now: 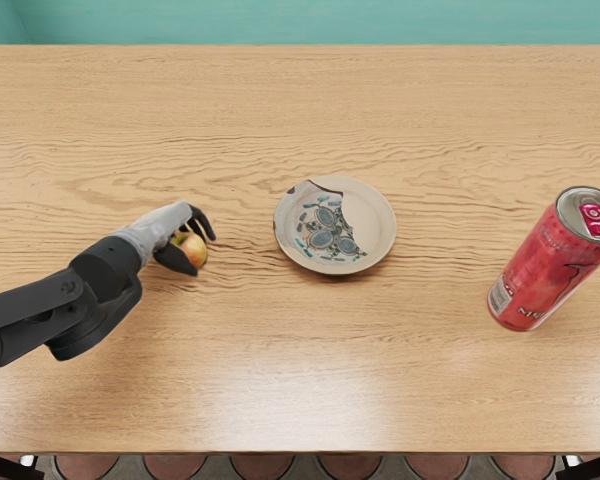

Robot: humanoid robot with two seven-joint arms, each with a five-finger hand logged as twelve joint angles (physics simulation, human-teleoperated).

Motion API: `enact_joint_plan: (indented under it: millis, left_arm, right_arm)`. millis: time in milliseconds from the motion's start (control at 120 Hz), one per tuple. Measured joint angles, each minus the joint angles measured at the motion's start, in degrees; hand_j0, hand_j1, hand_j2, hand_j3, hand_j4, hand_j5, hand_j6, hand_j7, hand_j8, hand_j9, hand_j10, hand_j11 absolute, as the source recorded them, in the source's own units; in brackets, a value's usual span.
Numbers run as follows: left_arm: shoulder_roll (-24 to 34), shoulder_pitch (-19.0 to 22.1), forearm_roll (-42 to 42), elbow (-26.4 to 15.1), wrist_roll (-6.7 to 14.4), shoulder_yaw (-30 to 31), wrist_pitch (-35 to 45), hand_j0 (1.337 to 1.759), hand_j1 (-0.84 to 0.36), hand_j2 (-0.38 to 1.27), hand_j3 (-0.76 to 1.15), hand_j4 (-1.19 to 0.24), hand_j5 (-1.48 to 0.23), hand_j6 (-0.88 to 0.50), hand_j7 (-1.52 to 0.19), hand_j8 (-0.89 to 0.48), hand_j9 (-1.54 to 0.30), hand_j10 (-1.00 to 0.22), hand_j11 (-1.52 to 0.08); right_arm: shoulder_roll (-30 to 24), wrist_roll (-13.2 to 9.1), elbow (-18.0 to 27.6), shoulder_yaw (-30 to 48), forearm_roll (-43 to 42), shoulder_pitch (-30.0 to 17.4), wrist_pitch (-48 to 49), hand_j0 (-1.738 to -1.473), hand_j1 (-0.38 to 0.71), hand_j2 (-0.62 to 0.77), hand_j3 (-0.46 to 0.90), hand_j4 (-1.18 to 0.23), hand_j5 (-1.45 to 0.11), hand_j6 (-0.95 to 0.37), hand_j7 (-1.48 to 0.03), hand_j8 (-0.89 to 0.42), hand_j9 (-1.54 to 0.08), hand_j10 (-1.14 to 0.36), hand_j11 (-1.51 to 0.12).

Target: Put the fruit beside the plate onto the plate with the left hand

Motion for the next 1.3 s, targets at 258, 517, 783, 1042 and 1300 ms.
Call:
enact_joint_plan:
  millis: [258,517,783,1042,1300]
  left_arm:
    - [0.19,-0.34,-0.51,0.0,0.0,0.05,-0.12,1.651,-0.32,0.26,0.0,-0.7,-0.92,-0.45,-0.92,-0.36,-0.94,-0.55,-0.93]
    - [-0.03,-4.16,-0.96,-0.06,0.09,-0.38,-0.66,1.646,-0.32,0.27,0.0,-0.73,-1.0,-0.42,-1.0,-0.33,-1.0,-0.53,-1.0]
    - [-1.67,-12.82,-4.0,0.05,0.05,-0.59,-2.5,1.646,-0.3,0.3,0.0,-0.74,-1.01,-0.44,-1.02,-0.34,-1.02,-0.53,-1.02]
    - [-9.86,-17.61,-5.69,2.9,-0.06,-0.43,-5.2,1.649,-0.2,0.16,0.0,-0.74,-1.03,-0.51,-1.03,-0.4,-1.03,-0.59,-1.02]
    - [-18.16,-20.1,-5.95,8.12,-0.04,0.01,-6.55,1.651,-0.19,0.17,0.0,-0.73,-1.05,-0.52,-1.03,-0.4,-1.03,-0.58,-1.02]
  right_arm:
    - [0.0,0.0,0.0,0.0,0.0,0.01,-0.01,-1.658,-0.35,0.0,0.0,0.0,0.0,0.0,0.0,0.0,0.0,0.0,0.0]
    - [0.0,0.0,0.0,0.0,0.0,0.13,-0.01,-1.658,-0.35,0.0,0.0,0.0,0.0,0.0,0.0,0.0,0.0,0.0,0.0]
    - [0.0,0.0,-0.01,0.0,0.01,0.47,-0.03,-1.658,-0.35,0.0,0.0,0.0,0.0,0.0,0.0,0.0,0.0,0.0,0.0]
    - [0.0,0.0,-0.01,0.0,0.0,0.61,-0.04,-1.658,-0.35,0.0,0.0,0.0,0.0,0.0,0.0,0.0,0.0,0.0,0.0]
    - [0.0,0.0,-0.01,0.0,0.0,0.66,-0.08,-1.658,-0.35,0.0,0.0,0.0,0.0,0.0,0.0,0.0,0.0,0.0,0.0]
